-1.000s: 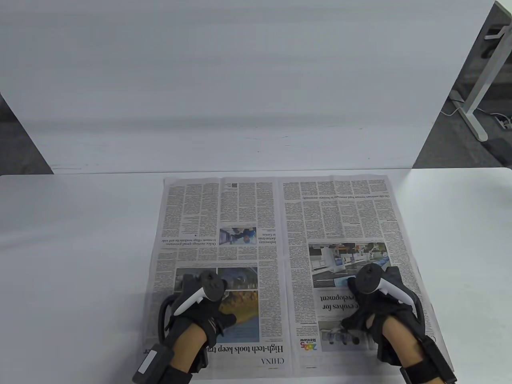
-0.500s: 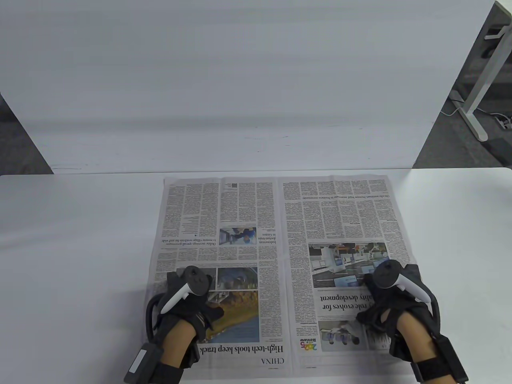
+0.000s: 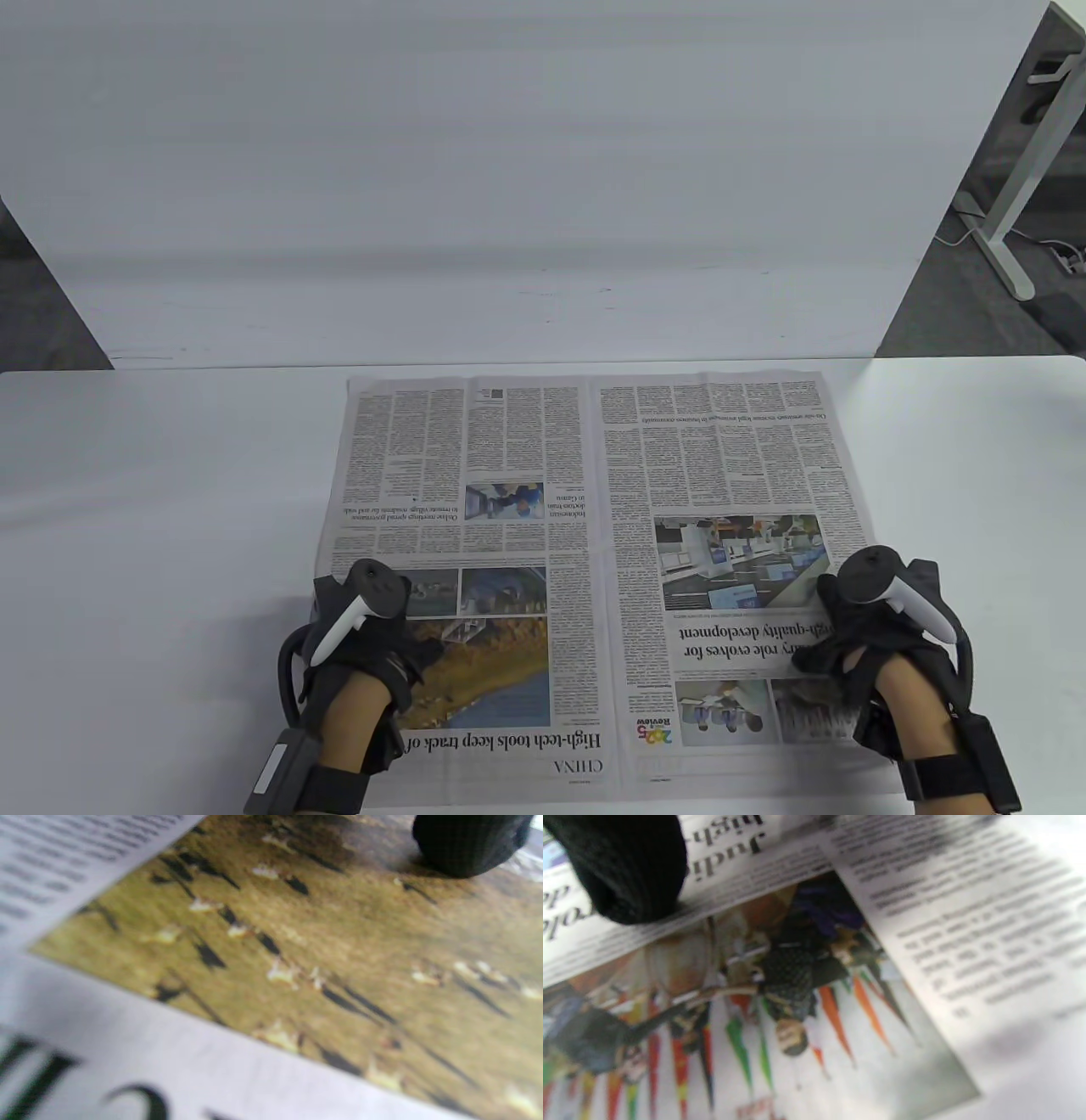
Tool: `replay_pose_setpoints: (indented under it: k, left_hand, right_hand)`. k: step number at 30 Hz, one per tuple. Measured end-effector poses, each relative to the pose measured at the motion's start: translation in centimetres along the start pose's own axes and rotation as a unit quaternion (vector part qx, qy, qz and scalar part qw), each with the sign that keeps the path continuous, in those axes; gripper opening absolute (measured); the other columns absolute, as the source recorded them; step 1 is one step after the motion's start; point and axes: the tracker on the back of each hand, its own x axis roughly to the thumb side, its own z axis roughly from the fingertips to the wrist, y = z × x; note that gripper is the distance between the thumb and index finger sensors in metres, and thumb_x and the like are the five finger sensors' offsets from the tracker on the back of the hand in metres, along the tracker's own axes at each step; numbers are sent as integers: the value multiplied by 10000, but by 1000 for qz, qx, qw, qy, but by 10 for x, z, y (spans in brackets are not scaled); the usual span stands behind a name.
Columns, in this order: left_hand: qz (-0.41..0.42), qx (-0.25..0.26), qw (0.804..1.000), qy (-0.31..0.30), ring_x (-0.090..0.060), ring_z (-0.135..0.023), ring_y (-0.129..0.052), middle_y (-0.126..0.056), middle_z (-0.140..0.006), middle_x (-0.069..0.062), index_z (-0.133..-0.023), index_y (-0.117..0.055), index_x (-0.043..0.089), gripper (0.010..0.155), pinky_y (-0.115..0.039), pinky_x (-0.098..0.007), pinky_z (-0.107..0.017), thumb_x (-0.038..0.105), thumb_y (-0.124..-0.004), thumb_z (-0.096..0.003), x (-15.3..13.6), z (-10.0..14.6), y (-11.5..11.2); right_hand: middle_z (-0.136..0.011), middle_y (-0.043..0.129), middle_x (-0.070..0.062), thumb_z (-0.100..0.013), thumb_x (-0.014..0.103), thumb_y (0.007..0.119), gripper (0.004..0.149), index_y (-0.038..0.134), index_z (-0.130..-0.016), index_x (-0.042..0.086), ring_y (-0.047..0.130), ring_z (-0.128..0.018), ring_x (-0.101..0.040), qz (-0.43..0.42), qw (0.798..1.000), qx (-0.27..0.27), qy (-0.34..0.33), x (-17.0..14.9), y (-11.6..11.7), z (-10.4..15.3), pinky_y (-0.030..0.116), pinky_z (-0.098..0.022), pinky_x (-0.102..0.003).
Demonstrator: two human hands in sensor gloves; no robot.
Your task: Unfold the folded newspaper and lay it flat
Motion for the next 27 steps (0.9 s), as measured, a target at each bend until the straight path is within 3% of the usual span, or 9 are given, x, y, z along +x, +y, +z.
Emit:
replay_pose_setpoints:
  k: [10, 20, 23, 27]
  left_hand:
    - [15, 5, 1000, 20, -487, -987, 79, 68, -1096, -32, -1031, -131, 417, 857, -149, -764, -671, 602, -728, -444, -15, -2, 4]
    - [13, 14, 1000, 24, -502, -1006, 44, 48, -1103, -69, -1042, -149, 387, 841, -171, -755, -701, 582, -713, -449, -10, 2, 8]
    - [18, 66, 998, -1, -496, -1019, 15, 28, -1107, -80, -1046, -159, 375, 827, -220, -742, -714, 570, -701, -453, -2, 11, 15]
    - [-9, 158, 987, -25, -488, -1034, -1, 22, -1113, -78, -1046, -155, 379, 811, -226, -735, -723, 564, -678, -455, 16, 28, 28]
  right_hand:
    - [-1080, -27, -109, -392, 545, 853, 955, 161, -1014, 331, -24, -939, -515, -23, 1000, -7, 13, -15, -5, -1, 294, -532, -846]
    - [-1090, 19, -151, -412, 525, 826, 901, 221, -1030, 274, 14, -943, -557, -39, 999, -25, 1, -12, -8, 1, 283, -540, -856]
    - [-1089, 20, -160, -428, 504, 792, 860, 230, -1033, 265, 12, -950, -550, -38, 997, -65, 2, -3, -13, 9, 266, -537, -856]
    - [-1100, 34, -146, -436, 494, 756, 822, 232, -1032, 280, 29, -973, -537, -21, 985, -165, -35, 26, -21, 29, 246, -558, -843]
